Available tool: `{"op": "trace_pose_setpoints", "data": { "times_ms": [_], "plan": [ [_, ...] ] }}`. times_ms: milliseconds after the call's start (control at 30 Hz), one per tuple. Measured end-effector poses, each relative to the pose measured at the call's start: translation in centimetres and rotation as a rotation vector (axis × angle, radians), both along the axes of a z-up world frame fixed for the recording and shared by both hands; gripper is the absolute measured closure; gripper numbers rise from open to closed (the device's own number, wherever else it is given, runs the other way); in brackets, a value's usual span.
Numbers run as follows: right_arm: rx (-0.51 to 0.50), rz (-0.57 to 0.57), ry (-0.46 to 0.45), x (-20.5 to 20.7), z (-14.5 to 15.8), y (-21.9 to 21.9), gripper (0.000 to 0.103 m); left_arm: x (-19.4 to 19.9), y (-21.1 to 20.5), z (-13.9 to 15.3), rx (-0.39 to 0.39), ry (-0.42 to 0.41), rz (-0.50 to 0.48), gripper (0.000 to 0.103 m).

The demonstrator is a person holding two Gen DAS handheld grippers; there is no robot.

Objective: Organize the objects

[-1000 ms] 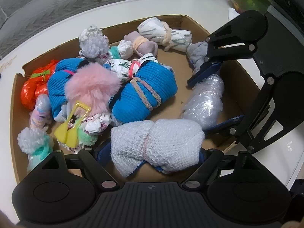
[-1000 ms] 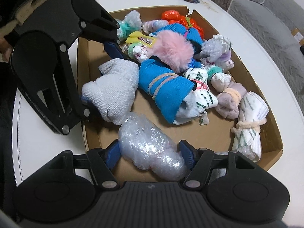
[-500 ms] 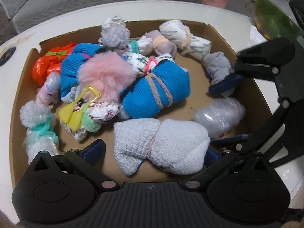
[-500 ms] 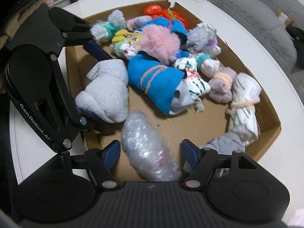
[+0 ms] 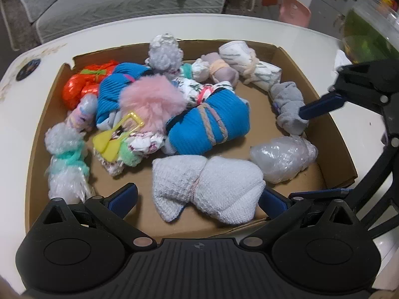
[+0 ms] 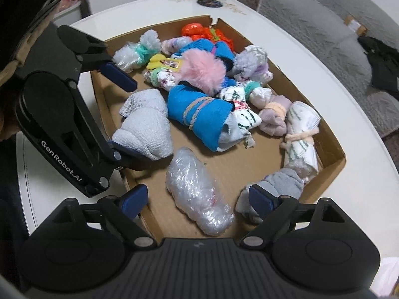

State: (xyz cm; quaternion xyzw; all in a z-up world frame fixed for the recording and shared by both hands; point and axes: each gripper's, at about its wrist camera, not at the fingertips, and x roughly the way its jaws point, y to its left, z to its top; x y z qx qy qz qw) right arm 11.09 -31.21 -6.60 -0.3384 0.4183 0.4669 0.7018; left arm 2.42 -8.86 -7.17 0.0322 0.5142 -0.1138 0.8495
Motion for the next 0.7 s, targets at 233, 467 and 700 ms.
{"op": "trace_pose_setpoints", "data": {
  "times_ms": [233,467,700],
  "plan": [
    [0.005,-0.164,-0.029,-0.8,0.5,-0.6,0.008,-0.3,1.5,0.2,-0.013,0.005,0.101,0.001],
    [0.068,-0.283,-0.042,-2.7,1.1,-1.0,0.001,-1.5,2.2,1.1,-0.007,-0.077,0.174,0.001],
    [0.183,-0.425,-0.045,-3.9,1.6,-2.1,0.001,-2.6,2.7,2.7,0.051,-0.198,0.197,0.000]
  ]
}}
